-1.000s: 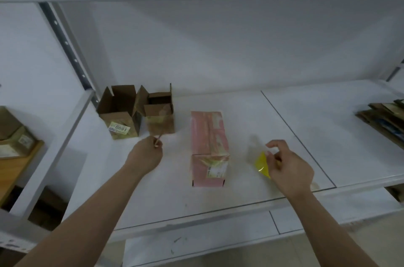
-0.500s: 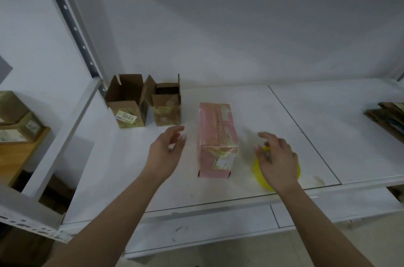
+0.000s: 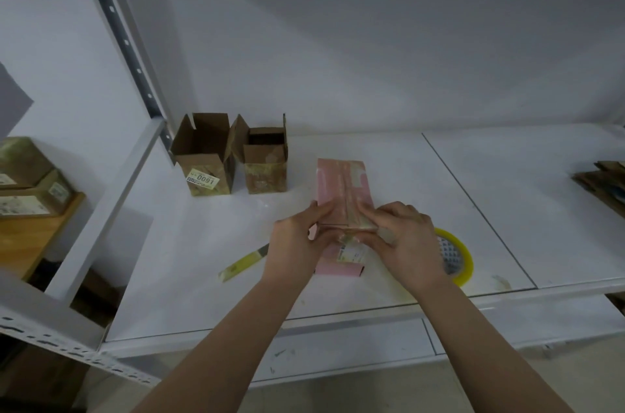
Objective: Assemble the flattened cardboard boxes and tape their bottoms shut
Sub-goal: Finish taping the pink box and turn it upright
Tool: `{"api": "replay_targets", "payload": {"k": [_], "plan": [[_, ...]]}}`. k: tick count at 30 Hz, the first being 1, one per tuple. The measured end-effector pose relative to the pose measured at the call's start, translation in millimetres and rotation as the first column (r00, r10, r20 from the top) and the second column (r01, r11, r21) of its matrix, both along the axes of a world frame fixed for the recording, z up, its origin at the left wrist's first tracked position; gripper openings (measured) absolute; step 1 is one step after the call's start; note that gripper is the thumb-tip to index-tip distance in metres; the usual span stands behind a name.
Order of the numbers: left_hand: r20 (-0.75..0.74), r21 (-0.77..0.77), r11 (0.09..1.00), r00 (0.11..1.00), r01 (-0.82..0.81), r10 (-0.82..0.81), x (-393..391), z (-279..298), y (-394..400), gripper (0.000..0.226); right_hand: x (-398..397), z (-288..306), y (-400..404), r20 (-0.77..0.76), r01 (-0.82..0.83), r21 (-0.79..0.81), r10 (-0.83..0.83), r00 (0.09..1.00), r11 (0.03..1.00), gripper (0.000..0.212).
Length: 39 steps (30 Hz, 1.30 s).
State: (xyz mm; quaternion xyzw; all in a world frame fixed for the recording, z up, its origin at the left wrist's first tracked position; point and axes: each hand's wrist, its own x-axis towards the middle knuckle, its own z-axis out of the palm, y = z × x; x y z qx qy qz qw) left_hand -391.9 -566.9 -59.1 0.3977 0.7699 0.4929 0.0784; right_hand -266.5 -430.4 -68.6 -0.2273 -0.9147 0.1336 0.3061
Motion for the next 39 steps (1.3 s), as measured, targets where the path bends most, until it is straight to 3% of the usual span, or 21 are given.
{"api": "replay_targets", "payload": {"k": [6, 9, 14, 17, 21, 25, 32, 36, 39], "plan": [[0.076, -0.013, 0.996, 0.993, -0.085, 0.086, 7.1, -4.7, -12.6, 0.056, -4.2, -1.5, -6.9, 0.009, 0.088, 0.058, -0.088, 0.996, 0.994, 0.044], [-0.064, -0.009, 0.985, 0.983, -0.171, 0.17, 11.2, -11.6, -18.6, 0.022, -4.9, 0.1, -8.1, 0.024, 0.093, 0.051, -0.094, 0.995, 0.994, 0.047], [-0.116, 0.021, 0.994, 0.987, -0.11, 0.111, 15.7, -11.8, -20.9, 0.006, -6.3, 2.9, -10.9, 0.034, 0.119, 0.097, -0.123, 0.992, 0.988, 0.049], [-0.061, 0.003, 1.0, 0.998, 0.003, -0.003, 8.3, -10.6, -29.8, 0.01, -5.8, 2.4, -10.8, 0.033, 0.122, 0.098, -0.126, 0.991, 0.988, 0.048], [0.044, -0.006, 0.999, 0.998, -0.047, 0.048, -17.4, -13.1, -35.9, 0.014, -6.1, 4.2, -12.5, 0.048, 0.113, 0.076, -0.117, 0.992, 0.991, 0.047], [0.041, -0.036, 0.999, 0.999, 0.035, -0.034, -23.2, -4.5, -28.5, 0.009, -6.0, 7.0, -13.0, 0.054, 0.108, 0.042, -0.11, 0.992, 0.993, 0.046], [-0.129, -0.099, 0.995, 0.991, 0.016, -0.029, -19.9, -0.7, -9.0, 0.028, -4.9, 8.0, -11.8, 0.048, 0.079, 0.005, -0.079, 0.996, 0.997, 0.044], [-0.143, -0.166, 0.986, 0.988, 0.029, -0.053, -25.0, 2.0, -7.2, 0.029, -3.1, 7.4, -7.8, 0.062, 0.077, 0.015, -0.078, 0.995, 0.997, 0.045], [-0.226, -0.194, 0.979, 0.969, 0.057, -0.101, -31.0, 14.3, -5.9, 0.051, -3.7, 4.5, -9.4, 0.049, 0.07, 0.034, -0.071, 0.996, 0.997, 0.046]]}}
